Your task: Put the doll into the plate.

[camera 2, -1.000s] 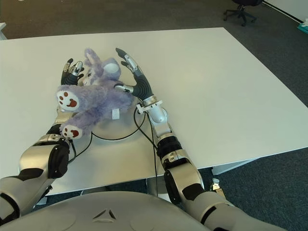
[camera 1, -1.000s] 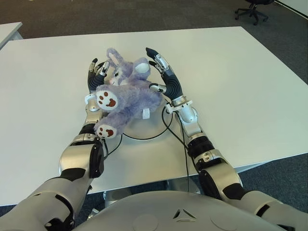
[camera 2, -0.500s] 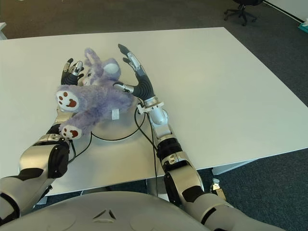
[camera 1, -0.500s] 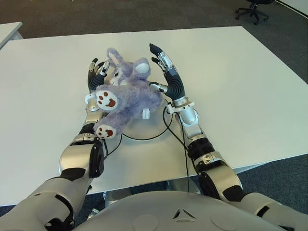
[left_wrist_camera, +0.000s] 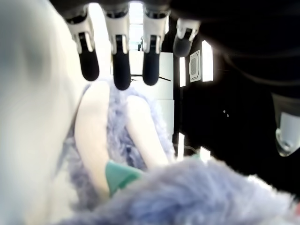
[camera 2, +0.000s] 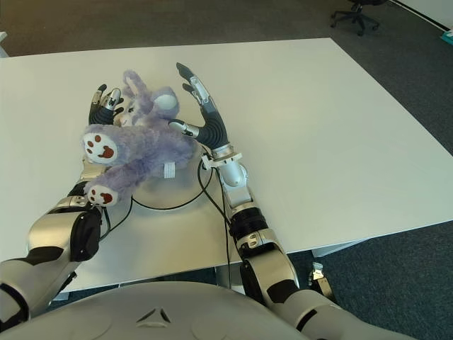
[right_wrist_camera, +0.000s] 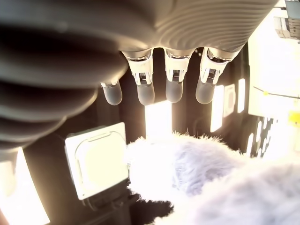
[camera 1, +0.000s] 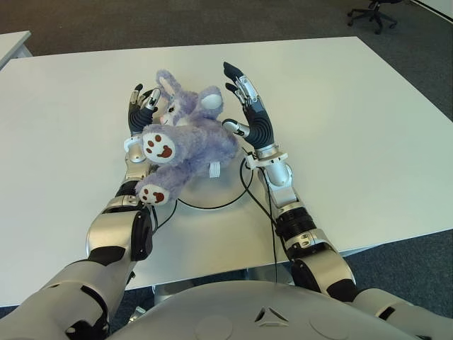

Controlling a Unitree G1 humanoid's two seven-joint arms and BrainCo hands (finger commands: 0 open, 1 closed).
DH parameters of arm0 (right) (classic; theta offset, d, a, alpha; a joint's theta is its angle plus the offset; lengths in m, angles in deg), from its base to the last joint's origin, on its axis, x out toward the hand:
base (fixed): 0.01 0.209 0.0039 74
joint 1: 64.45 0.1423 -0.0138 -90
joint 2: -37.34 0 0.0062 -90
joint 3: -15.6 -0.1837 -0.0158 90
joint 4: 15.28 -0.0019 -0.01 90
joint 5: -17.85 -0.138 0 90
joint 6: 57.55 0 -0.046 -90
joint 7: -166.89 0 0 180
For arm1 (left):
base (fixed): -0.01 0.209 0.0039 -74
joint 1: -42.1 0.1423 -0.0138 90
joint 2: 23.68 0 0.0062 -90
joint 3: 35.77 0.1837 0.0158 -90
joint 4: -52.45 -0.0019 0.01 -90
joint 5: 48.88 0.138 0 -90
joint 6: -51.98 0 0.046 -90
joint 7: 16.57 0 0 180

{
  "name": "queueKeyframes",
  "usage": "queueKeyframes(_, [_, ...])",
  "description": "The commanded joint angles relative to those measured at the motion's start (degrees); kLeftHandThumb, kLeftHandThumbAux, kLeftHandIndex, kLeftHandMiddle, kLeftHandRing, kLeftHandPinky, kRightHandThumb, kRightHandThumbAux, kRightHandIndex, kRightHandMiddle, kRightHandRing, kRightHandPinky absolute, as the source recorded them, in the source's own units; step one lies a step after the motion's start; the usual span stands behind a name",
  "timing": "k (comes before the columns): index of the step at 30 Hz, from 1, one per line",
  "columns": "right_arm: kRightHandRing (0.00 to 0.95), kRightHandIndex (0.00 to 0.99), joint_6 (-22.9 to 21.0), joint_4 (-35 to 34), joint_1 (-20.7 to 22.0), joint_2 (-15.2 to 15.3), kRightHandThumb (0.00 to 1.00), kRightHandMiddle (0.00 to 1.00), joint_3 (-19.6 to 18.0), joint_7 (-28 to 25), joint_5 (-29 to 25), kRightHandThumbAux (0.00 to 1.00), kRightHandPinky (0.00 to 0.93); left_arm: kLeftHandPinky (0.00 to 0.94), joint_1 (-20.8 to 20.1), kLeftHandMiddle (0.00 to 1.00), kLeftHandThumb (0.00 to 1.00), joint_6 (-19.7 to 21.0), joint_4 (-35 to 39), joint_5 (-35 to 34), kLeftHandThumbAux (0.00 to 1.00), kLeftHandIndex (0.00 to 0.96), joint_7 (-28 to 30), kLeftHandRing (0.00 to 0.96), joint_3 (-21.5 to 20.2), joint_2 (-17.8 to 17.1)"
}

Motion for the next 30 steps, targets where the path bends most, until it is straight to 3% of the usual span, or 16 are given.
queueKeyframes(1, [0.0, 0.0, -2.61, -0.81, -5.74, 0.14, 0.12, 0.0, 0.45, -0.33, -0.08, 0.419, 0.0, 0.187, 4.84, 0.201, 0.0, 3.27, -3.96, -0.03, 0.455, 0.066, 0.67, 0.211, 0.2, 1.71])
queueKeyframes(12, [0.0, 0.0, -4.92, -5.25, -6.38, 0.68, 0.108, 0.0, 0.84, -0.87, -0.54, 0.377, 0.0, 0.256, 4.96, 0.207, 0.0, 3.3, -3.79, -0.11, 0.461, 0.084, 0.65, 0.226, 0.14, 1.75])
queueKeyframes(30, [0.0, 0.0, -10.83, -11.72, -7.34, 0.3, 0.148, 0.0, 0.72, -3.2, -3.63, 0.371, 0.0, 0.196, 5.13, 0.192, 0.0, 3.37, -3.67, -0.08, 0.451, 0.067, 0.64, 0.202, 0.12, 1.71])
